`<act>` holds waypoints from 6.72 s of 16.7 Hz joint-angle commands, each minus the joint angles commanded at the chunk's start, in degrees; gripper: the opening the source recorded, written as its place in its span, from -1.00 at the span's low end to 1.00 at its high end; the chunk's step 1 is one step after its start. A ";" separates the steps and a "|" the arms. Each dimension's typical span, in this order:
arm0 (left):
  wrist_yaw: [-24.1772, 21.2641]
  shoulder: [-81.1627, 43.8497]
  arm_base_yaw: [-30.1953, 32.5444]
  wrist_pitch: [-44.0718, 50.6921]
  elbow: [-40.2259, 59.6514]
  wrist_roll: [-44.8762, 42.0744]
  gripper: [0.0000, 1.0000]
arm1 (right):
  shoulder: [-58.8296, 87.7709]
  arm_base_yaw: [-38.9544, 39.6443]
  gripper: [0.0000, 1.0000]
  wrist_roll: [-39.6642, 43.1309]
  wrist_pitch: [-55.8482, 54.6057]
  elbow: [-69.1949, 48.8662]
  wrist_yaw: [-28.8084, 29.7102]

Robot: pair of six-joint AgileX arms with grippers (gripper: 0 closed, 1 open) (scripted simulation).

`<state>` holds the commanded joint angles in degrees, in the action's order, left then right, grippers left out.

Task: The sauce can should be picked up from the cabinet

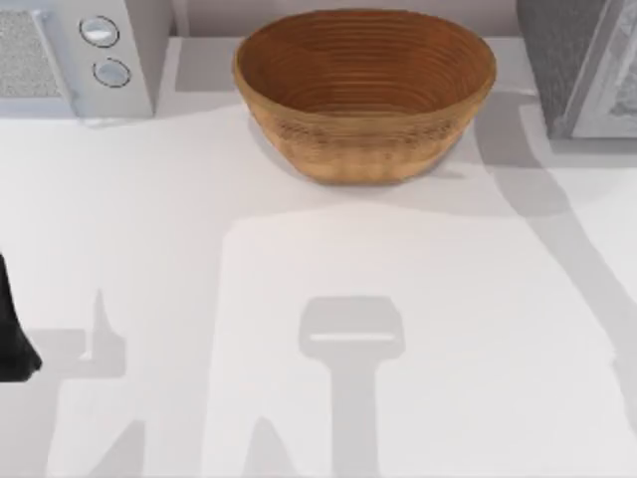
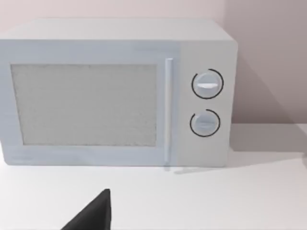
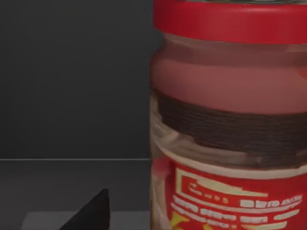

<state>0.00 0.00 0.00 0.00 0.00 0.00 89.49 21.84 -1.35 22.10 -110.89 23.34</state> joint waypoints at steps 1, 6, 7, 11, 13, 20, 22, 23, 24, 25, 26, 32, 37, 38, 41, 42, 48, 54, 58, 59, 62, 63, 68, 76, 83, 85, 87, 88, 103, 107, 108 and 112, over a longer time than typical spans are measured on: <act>0.00 0.00 0.00 0.00 0.00 0.00 1.00 | 1.02 -0.27 1.00 0.01 0.10 -1.19 -0.27; 0.00 0.00 0.00 0.00 0.00 0.00 1.00 | 8.88 -2.50 1.00 0.04 0.94 -9.97 -2.39; 0.00 0.00 0.00 0.00 0.00 0.00 1.00 | 10.30 -2.91 1.00 0.05 1.09 -11.55 -2.78; 0.00 0.00 0.00 0.00 0.00 0.00 1.00 | 12.43 -3.55 1.00 0.06 1.33 -13.93 -3.39; 0.00 0.00 0.00 0.00 0.00 0.00 1.00 | 12.43 -3.55 1.00 0.06 1.33 -13.93 -3.39; 0.00 0.00 0.00 0.00 0.00 0.00 1.00 | 12.43 -3.55 -0.06 0.06 1.33 -13.93 -3.39; 0.00 0.00 0.00 0.00 0.00 0.00 1.00 | 12.43 -3.55 -0.36 0.06 1.33 -13.93 -3.39; 0.00 0.00 0.00 0.00 0.00 0.00 1.00 | 12.43 -3.55 -0.51 0.06 1.33 -13.93 -3.39; 0.00 0.00 0.00 0.00 0.00 0.00 1.00 | 12.43 -3.55 -0.66 0.06 1.33 -13.93 -3.39; 0.00 0.00 0.00 0.00 0.00 0.00 1.00 | 12.43 -3.55 -0.81 0.06 1.33 -13.93 -3.39; 0.00 0.00 0.00 0.00 0.00 0.00 1.00 | 12.43 -3.55 -0.96 0.06 1.33 -13.93 -3.39; 0.00 0.00 0.00 0.00 0.00 0.00 1.00 | 12.43 -3.55 -1.00 0.06 1.33 -13.93 -3.39; 0.00 0.00 0.00 0.00 0.00 0.00 1.00 | 11.46 -2.59 -1.00 -0.10 2.18 -13.88 -2.64; 0.00 0.00 0.00 0.00 0.00 0.00 1.00 | 10.11 -1.44 -1.00 -0.17 3.38 -13.76 -1.57; 0.00 0.00 0.00 0.00 0.00 0.00 1.00 | 3.89 3.81 -1.00 -0.29 9.10 -13.13 3.59; 0.00 0.00 0.00 0.00 0.00 0.00 1.00 | 1.33 5.87 -1.00 -0.30 11.40 -12.86 5.65; 0.00 0.00 0.00 0.00 0.00 0.00 1.00 | -8.96 14.60 -1.00 -0.28 20.94 -11.78 14.29; 0.00 0.00 0.00 0.00 0.00 0.00 1.00 | -10.33 13.73 -1.00 -0.48 20.15 -10.24 12.81; 0.00 0.00 0.00 0.00 0.00 0.00 1.00 | -18.00 10.12 -1.00 -0.85 16.54 0.48 5.91; 0.00 0.00 0.00 0.00 0.00 0.00 1.00 | -20.72 8.82 -1.00 -0.94 15.23 4.66 3.69; 0.00 0.00 0.00 0.00 0.00 0.00 1.00 | -30.54 4.19 -1.00 -1.08 10.39 20.72 -3.41; 0.00 0.00 0.00 0.00 0.00 0.00 1.00 | -34.30 2.45 -1.00 -1.08 8.48 27.16 -5.77; 0.00 0.00 0.00 0.00 0.00 0.00 1.00 | -55.26 -7.08 -1.00 -0.64 -2.58 62.74 -16.07; 0.00 0.00 0.00 0.00 0.00 0.00 1.00 | -83.90 -19.50 -1.00 0.91 -18.77 104.17 -23.16; 0.00 0.00 0.00 0.00 0.00 0.00 1.00 | -89.49 -21.84 -1.00 1.35 -22.10 110.89 -23.34; 0.00 0.00 0.00 0.00 0.00 0.00 1.00 | -89.20 -21.64 -1.00 1.22 -21.97 110.91 -23.33; 0.00 0.00 0.00 0.00 0.00 0.00 1.00 | -88.63 -21.32 -1.00 1.22 -22.54 110.76 -23.31; 0.00 0.00 0.00 0.00 0.00 0.00 1.00 | -87.45 -20.69 -1.00 1.22 -23.70 110.48 -23.26; 0.00 0.00 0.00 0.00 0.00 0.00 1.00 | -15.32 8.63 -1.00 0.61 -91.29 105.49 -20.19; 0.00 0.00 0.00 0.00 0.00 0.00 1.00 | 6.42 16.76 -1.00 0.41 -110.45 104.48 -19.40; 0.00 0.00 0.00 0.00 0.00 0.00 1.00 | 10.87 18.49 -1.00 0.40 -114.53 104.18 -19.25; 0.00 0.00 0.00 0.00 0.00 0.00 1.00 | 23.43 23.64 -1.00 0.53 -126.63 102.98 -18.82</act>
<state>0.00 0.00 0.00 0.00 0.00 0.00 112.92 45.48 -0.81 -104.53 -7.91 4.51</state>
